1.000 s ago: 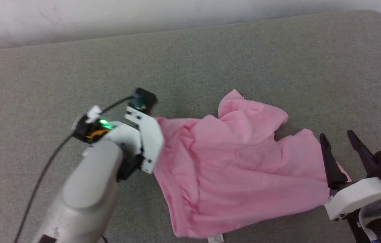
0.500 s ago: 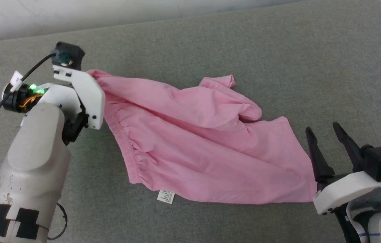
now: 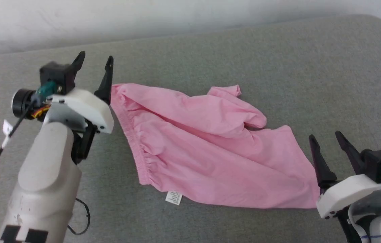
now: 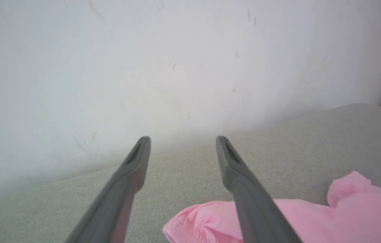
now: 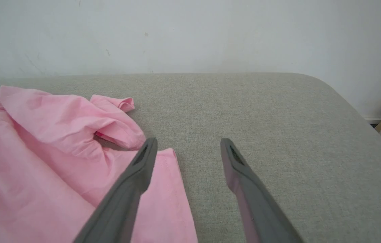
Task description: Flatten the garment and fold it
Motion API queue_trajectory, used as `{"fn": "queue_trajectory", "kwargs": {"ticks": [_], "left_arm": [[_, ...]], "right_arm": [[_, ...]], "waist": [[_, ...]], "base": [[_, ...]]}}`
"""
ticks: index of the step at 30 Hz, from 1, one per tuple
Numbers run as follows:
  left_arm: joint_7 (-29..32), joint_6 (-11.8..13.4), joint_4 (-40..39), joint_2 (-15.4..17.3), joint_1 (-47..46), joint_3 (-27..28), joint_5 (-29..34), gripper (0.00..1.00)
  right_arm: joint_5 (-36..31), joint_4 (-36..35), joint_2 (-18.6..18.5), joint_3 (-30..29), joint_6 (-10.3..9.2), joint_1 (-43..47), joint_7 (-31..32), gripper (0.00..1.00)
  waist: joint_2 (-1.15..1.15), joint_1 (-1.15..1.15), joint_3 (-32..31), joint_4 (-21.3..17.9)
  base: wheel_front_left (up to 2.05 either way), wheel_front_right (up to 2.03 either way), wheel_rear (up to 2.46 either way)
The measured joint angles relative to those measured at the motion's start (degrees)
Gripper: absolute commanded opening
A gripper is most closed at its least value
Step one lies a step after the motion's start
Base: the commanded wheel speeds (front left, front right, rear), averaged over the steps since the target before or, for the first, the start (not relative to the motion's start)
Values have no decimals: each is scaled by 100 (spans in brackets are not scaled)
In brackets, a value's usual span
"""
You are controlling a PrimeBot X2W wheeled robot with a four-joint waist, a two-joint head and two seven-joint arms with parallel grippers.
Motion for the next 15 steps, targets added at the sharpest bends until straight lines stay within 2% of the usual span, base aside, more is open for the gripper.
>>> {"fn": "queue_trajectory", "kwargs": {"ticks": [2, 5, 10, 15], "left_arm": [[-408, 24, -280, -37, 259, 77, -58, 100], [-757, 189, -806, -65, 760, 203, -77, 100], [-896, 469, -1803, -96, 1915, 416, -71, 100], [-902, 682, -2672, -310, 3108, 549, 41, 100]], "right_arm": [[1, 13, -40, -29, 0, 68, 46, 100], [8, 42, -93, -71, 0, 203, 112, 100], [10, 52, -127, -145, 0, 413, 183, 100], [38, 43, -125, -220, 0, 644, 196, 100]], "waist": [[0, 0, -130, 87], [0, 0, -329, 224], [0, -1, -635, 448], [0, -1, -869, 664]], "base": [[0, 0, 0], [0, 0, 0], [0, 0, 0], [0, 0, 0]]}}
